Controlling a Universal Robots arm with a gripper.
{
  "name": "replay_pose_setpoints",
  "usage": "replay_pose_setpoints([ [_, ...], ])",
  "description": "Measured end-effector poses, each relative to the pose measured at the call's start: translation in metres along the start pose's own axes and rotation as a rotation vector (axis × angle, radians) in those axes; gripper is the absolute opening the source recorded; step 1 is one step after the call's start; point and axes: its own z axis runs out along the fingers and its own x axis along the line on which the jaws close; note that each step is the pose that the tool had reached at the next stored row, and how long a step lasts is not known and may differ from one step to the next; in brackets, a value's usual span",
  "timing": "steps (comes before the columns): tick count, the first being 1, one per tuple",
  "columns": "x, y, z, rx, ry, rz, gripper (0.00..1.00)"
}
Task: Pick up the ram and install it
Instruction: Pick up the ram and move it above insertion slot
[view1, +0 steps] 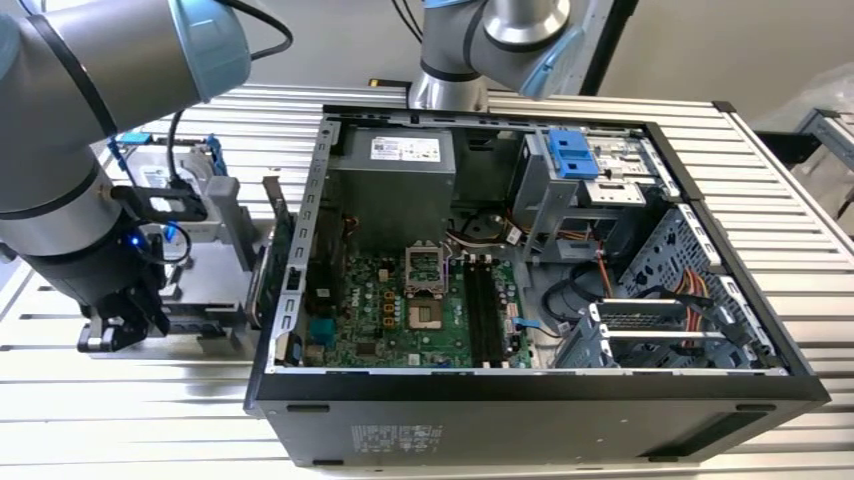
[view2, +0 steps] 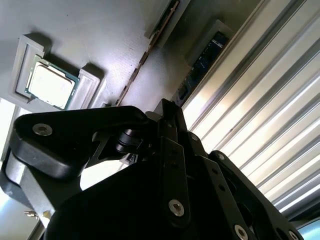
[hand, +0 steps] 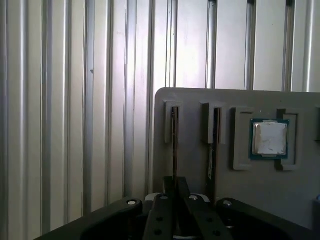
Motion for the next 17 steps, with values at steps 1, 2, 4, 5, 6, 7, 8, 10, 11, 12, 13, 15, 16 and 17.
replay_pose_setpoints([
  [1, 0.0, 0.0, 0.0, 0.0, 0.0, 0.0, 0.0],
  [2, 0.0, 0.0, 0.0, 0.0, 0.0, 0.0, 0.0],
  [4, 0.0, 0.0, -0.0004, -0.0002, 0.0002, 0.0, 0.0],
  [5, 0.0, 0.0, -0.0004, -0.0002, 0.0001, 0.0, 0.0],
  [6, 0.0, 0.0, -0.0004, -0.0001, 0.0001, 0.0, 0.0],
  [7, 0.0, 0.0, -0.0005, -0.0002, 0.0002, 0.0, 0.0],
  [8, 0.0, 0.0001, -0.0008, -0.0003, 0.0002, 0.0, 0.0],
  [10, 0.0, 0.0001, -0.0018, -0.0004, 0.0003, 0.0, 0.0],
  [11, -0.0001, 0.0001, -0.0025, -0.0003, 0.0002, 0.0, 0.0],
  [12, -0.0001, 0.0001, -0.0033, -0.0003, 0.0002, 0.0, 0.0],
  [13, -0.0001, 0.0002, -0.0043, -0.0003, 0.0002, 0.0, 0.0],
  [15, -0.0002, 0.0002, -0.0062, -0.0002, 0.0001, 0.0, 0.0],
  [16, -0.0003, 0.0003, -0.0073, -0.0004, 0.0002, 0.0, 0.0],
  [17, -0.0003, 0.0003, -0.0083, -0.0003, 0.0002, 0.0, 0.0],
])
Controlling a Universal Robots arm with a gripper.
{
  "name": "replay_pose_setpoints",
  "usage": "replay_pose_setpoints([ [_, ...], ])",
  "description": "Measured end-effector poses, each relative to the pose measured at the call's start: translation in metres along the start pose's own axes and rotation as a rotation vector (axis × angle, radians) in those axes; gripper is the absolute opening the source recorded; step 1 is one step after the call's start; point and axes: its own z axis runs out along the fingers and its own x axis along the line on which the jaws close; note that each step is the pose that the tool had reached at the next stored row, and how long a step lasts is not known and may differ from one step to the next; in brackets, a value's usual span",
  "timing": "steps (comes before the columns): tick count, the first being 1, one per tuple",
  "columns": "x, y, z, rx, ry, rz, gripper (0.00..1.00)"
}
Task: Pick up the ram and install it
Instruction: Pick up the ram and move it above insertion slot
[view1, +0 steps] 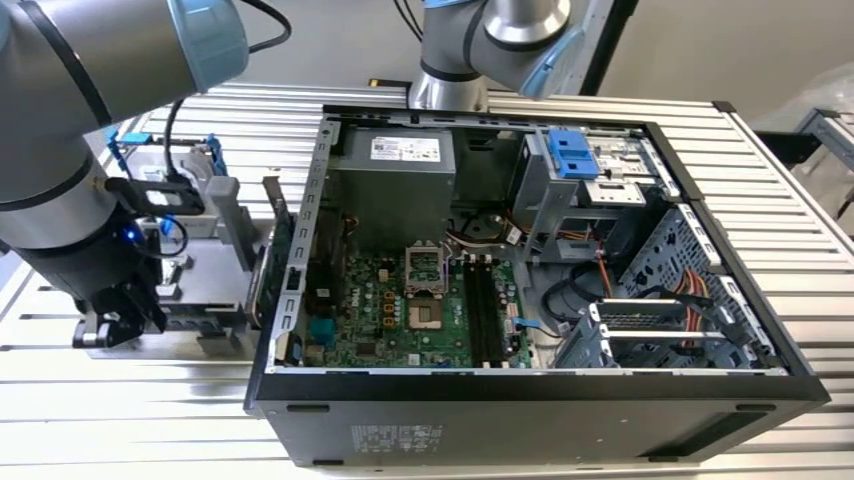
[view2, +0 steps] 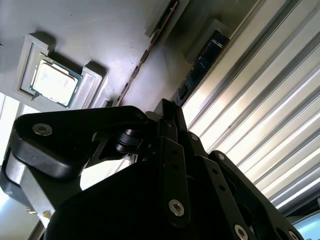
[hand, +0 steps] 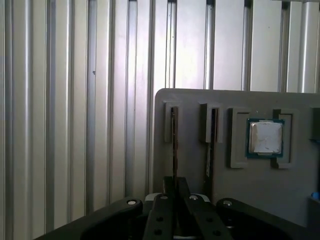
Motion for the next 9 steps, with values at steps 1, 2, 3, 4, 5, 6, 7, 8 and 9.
replay_pose_setpoints([
  [1, 0.0, 0.0, -0.001, 0.0001, -0.0001, 0.0, 0.0],
  [2, -0.0001, 0.0001, -0.0021, 0.0001, -0.0001, 0.0, 0.0],
  [3, -0.0001, 0.0001, -0.0031, 0.0001, 0.0, 0.0, 0.0],
  [4, -0.0002, 0.0001, -0.0041, 0.0001, -0.0001, 0.0, 0.0],
  [5, -0.0002, 0.0001, -0.005, 0.0001, -0.0001, 0.0, 0.0],
  [6, -0.0002, 0.0002, -0.0059, 0.0001, -0.0001, 0.0, 0.0],
  [7, -0.0003, 0.0002, -0.0068, 0.0001, -0.0001, 0.0, 0.0],
  [8, -0.0003, 0.0002, -0.0076, 0.0001, -0.0001, 0.0, 0.0],
  [9, -0.0003, 0.0002, -0.0084, 0.0001, -0.0001, 0.0, 0.0],
])
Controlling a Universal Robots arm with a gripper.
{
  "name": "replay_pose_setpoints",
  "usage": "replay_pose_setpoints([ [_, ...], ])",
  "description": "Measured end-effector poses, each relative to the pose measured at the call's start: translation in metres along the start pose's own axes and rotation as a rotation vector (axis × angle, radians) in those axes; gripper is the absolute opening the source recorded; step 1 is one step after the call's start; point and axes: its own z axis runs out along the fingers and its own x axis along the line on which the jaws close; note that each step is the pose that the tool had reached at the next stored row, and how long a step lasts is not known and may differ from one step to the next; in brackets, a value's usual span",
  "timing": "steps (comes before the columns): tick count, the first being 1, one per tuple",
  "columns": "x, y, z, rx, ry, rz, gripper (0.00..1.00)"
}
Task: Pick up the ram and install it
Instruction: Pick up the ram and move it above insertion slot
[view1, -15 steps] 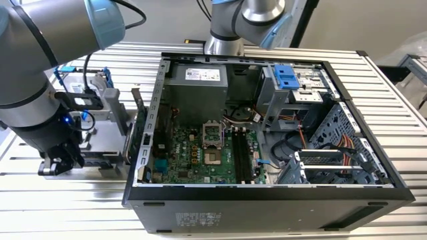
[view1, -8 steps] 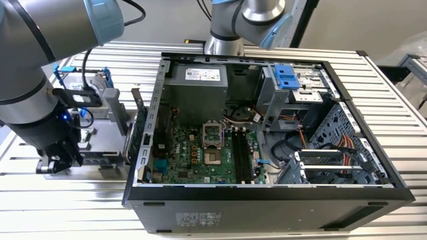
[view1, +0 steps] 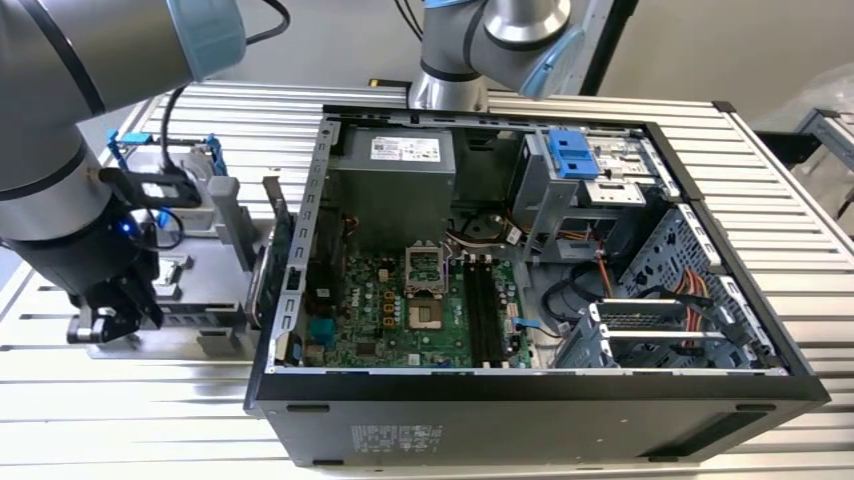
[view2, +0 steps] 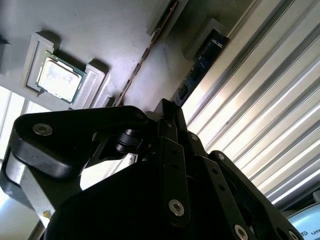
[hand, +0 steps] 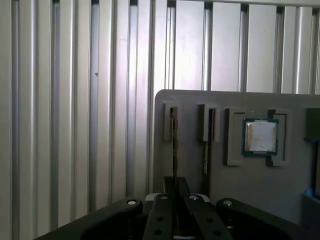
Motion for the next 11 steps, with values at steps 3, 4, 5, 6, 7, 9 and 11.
replay_pose_setpoints([
  [3, -0.0001, 0.0001, -0.002, 0.0, 0.0, 0.0, 0.0],
  [4, -0.0001, 0.0001, -0.0027, 0.0, 0.0, 0.0, 0.0],
  [5, -0.0001, 0.0001, -0.0035, 0.0, 0.0001, 0.0, 0.0],
  [6, -0.0002, 0.0001, -0.004, 0.0001, 0.0, 0.0, 0.0],
  [7, -0.0002, 0.0001, -0.0043, 0.0002, -0.0001, 0.0, 0.0],
  [9, -0.0002, 0.0002, -0.0051, 0.0001, -0.0001, 0.0, 0.0],
  [11, -0.0002, 0.0002, -0.0056, 0.0, 0.0, 0.001, 0.0],
])
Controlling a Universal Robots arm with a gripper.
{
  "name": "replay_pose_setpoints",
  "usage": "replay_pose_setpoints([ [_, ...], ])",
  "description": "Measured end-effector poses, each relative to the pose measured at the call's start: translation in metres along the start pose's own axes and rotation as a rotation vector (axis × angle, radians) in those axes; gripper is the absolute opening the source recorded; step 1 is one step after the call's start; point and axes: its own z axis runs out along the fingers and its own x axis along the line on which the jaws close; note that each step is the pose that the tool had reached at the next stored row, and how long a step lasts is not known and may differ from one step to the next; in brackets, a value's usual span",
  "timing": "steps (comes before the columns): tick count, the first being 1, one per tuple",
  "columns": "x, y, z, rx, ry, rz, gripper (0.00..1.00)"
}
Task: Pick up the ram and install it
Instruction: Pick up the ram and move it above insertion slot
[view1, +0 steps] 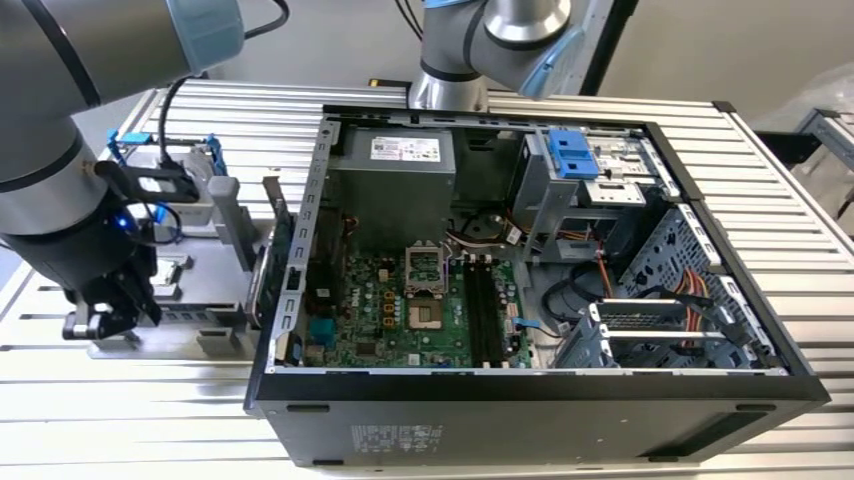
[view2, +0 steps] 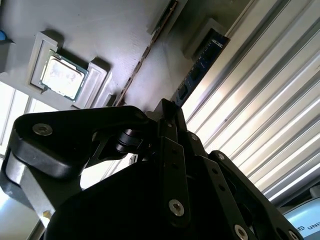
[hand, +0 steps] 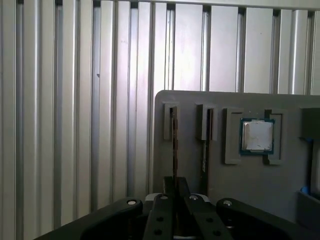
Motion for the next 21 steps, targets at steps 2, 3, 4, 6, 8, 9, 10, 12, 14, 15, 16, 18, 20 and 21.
replay_pose_setpoints([
  [2, 0.0, 0.0, -0.0007, 0.0001, -0.0001, 0.004, 0.0],
  [3, 0.0, 0.0001, -0.0014, 0.0, 0.0001, 0.005, 0.0],
  [4, -0.0001, 0.0001, -0.0018, 0.0002, -0.0001, 0.007, 0.0],
  [6, -0.0001, 0.0001, -0.0029, 0.0004, -0.0002, 0.011, 0.0],
  [8, -0.0002, 0.0001, -0.004, 0.0006, -0.0004, 0.016, 0.0],
  [9, -0.0002, 0.0001, -0.0043, 0.0009, -0.0006, 0.018, 0.0],
  [10, -0.0002, 0.0001, -0.0046, 0.001, -0.0009, 0.021, 0.0],
  [12, -0.0002, 0.0001, -0.0052, 0.0012, -0.0009, 0.027, 0.0],
  [14, -0.0002, 0.0002, -0.0062, 0.0011, -0.0008, 0.033, 0.0],
  [15, -0.0002, 0.0002, -0.0069, 0.0012, -0.0009, 0.035, 0.0],
  [16, -0.0003, 0.0003, -0.0078, 0.0013, -0.001, 0.035, 0.0],
  [18, -0.0004, 0.0003, -0.0096, 0.0013, -0.001, 0.036, 0.0],
  [20, -0.0004, 0.0004, -0.0118, 0.0014, -0.0011, 0.037, 0.0],
  [21, -0.0004, 0.0004, -0.0128, 0.0015, -0.0012, 0.038, 0.0],
])
